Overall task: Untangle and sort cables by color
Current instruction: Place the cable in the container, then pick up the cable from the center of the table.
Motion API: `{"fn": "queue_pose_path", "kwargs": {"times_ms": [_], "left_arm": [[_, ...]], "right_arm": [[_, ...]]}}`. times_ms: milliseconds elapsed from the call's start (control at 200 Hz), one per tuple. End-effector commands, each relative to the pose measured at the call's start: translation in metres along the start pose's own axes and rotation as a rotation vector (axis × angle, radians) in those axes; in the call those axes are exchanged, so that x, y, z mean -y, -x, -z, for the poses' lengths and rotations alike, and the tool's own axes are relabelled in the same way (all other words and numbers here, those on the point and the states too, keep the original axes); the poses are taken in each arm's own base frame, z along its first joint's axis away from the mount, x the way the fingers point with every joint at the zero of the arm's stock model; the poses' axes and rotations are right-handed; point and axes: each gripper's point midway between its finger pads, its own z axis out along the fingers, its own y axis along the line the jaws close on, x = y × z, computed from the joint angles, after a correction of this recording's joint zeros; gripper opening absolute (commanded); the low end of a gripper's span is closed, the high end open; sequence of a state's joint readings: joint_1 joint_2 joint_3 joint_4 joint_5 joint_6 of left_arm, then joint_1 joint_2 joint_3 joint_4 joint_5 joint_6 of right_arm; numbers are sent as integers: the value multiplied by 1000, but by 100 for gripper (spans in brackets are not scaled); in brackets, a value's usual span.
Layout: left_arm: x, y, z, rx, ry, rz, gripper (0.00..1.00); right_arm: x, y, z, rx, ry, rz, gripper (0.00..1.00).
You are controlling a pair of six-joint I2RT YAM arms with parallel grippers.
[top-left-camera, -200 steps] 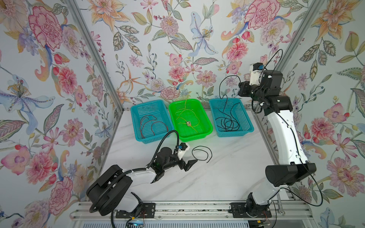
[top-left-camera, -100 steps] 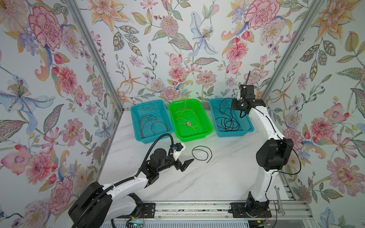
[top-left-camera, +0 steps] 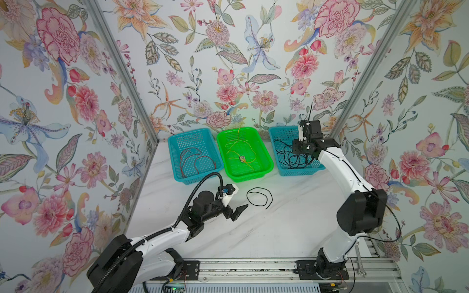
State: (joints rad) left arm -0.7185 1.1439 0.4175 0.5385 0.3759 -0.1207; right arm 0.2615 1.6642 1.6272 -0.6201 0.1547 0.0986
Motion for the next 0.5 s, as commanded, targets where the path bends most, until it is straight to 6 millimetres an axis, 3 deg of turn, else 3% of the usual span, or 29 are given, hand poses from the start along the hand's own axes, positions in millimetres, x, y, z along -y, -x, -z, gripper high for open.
{"fn": "queue_pose_path", "kwargs": {"times_ms": [0,150,290,395,496], "left_arm": [[-3,5,3,8,29,-24,99],[-8,10,5,8,58,-33,99],[-11,14,6,11,75,-45,99],[-13,17,6,23,82,-45,99],[-12,20,6,40,78,-30,99]], "right_arm": [[-36,-23,53,43,67,60,46],[-79,-109,71,-58,156,90,45],[-110,-178,68,-185,207,128,44],[-109,-211,52,-252,180,117,43],[-101,-224,35,-270,172,56,41]]}}
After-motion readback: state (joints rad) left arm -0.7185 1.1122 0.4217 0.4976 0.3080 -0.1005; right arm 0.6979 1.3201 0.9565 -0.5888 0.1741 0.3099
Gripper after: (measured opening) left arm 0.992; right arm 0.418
